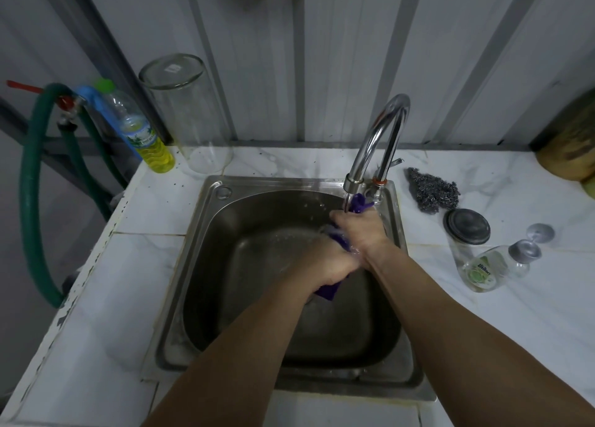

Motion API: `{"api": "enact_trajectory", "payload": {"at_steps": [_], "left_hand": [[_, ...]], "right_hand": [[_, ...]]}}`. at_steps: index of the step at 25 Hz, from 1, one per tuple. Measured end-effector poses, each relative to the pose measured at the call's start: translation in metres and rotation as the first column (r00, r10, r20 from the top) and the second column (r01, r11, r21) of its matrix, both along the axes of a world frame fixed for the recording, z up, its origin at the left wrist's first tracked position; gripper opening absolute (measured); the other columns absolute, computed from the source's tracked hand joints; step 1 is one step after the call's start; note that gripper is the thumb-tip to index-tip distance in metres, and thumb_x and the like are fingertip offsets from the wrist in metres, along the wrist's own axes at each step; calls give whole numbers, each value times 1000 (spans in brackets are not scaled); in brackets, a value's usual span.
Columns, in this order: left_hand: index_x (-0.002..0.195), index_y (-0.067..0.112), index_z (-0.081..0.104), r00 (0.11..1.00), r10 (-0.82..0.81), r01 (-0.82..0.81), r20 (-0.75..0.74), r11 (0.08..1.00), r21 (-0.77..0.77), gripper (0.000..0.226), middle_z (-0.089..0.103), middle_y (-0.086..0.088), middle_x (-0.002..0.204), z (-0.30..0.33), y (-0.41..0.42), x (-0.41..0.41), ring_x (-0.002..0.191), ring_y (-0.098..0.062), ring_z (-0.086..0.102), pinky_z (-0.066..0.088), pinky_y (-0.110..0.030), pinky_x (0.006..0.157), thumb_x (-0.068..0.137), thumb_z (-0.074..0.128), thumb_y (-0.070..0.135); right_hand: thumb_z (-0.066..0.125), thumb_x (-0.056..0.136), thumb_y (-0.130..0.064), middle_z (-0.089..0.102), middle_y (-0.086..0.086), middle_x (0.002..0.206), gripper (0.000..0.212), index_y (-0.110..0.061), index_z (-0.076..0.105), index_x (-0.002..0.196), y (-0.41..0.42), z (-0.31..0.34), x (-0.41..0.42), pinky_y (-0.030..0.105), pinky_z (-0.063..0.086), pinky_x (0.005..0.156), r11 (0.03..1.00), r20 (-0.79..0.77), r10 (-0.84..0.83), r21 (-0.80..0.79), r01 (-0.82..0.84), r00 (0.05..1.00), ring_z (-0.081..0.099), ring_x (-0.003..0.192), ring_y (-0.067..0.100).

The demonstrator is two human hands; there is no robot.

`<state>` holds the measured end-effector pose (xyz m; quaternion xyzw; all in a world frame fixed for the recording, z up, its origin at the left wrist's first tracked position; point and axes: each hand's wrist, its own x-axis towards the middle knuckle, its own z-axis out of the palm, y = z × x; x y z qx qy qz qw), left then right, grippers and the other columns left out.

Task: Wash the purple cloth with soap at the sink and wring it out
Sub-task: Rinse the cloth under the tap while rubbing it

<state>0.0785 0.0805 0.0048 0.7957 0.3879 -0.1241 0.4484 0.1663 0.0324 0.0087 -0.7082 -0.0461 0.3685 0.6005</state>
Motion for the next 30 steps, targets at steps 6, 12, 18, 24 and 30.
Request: {"api": "enact_trajectory", "payload": {"at_steps": [6,12,18,24,30], "left_hand": [[101,19,61,957,-98,44,274,980,196,23,64,1,76,-2,-5,-6,74,-21,65,48,-31,65,80,70,23],[110,10,70,789,597,-145,145,411,-900,29,78,-18,96,8,31,-25,80,-29,76,62,-37,69,83,61,19],[115,13,76,908,416,-118,41,349,-930,44,78,-15,111,-12,20,-35,96,-32,75,62,-42,77,90,62,45],[115,9,68,688,725,-385,-32,326,-863,45,79,-11,93,-2,17,-14,68,-19,68,52,-27,56,92,66,48],[87,23,62,663,748,-349,33,348,-870,44,73,8,60,-5,7,-27,52,-5,70,56,-21,53,106,30,46]], "right_hand": [[68,90,-25,69,10,81,13,-14,65,84,5,-3,8,37,60,68,978,-182,-195,35,204,964,69,73,23],[75,83,-33,69,22,118,47,-8,65,121,-30,-18,21,53,55,94,908,-464,-7,368,200,886,68,109,37],[74,83,-35,69,8,85,19,-17,71,89,-27,-14,11,49,57,89,855,-487,-169,360,373,857,68,84,28],[47,103,-36,74,9,84,32,-18,68,87,-22,0,-15,41,56,81,973,259,-225,106,204,939,70,83,25],[61,90,-41,62,-7,86,18,-24,64,86,-37,4,-80,21,45,75,978,860,21,89,-190,510,57,87,14]]}}
